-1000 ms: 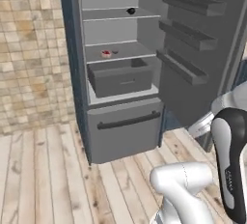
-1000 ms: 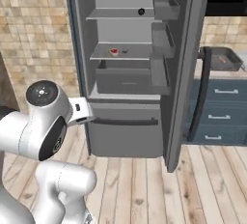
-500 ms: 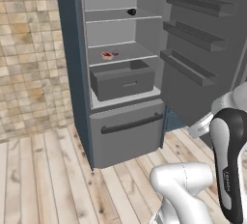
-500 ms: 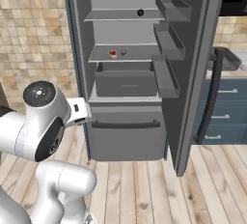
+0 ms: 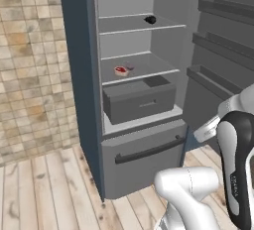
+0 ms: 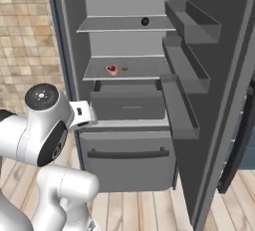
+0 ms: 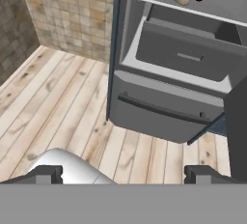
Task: Place one eggplant and one steak in each tupperware on the nearby counter, to pack two identical lunches.
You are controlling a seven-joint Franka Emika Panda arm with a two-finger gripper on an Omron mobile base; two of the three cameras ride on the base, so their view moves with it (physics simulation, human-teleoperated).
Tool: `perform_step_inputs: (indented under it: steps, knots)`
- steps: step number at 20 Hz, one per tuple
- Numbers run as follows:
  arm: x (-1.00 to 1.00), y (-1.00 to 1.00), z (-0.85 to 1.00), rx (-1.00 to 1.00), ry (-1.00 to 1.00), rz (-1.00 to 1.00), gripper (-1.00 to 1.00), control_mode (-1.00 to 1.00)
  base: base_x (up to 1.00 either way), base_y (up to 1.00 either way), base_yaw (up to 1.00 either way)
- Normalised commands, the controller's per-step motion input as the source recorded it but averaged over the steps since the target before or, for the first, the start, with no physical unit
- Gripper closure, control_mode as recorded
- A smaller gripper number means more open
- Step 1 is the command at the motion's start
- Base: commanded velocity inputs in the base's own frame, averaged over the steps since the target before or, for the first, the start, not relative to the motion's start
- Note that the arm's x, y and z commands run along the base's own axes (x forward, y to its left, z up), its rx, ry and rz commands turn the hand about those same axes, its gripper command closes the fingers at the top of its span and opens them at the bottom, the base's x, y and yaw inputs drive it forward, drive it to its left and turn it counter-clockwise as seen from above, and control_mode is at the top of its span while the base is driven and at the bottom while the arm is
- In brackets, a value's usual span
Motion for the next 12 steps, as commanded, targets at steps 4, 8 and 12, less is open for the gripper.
perform_step_inputs:
  steps: [4,8,12]
  knots:
    - [0.0,0.0,0.0,0.0,0.0,0.0,-1.0,1.0,0.62,-0.03,0.0]
    - [0.0,0.0,0.0,0.0,0.0,0.0,-1.0,1.0,0.35,-0.12,0.0]
    - [0.0,0.0,0.0,0.0,0.0,0.0,-1.0,1.0,0.37,-0.15,0.04]
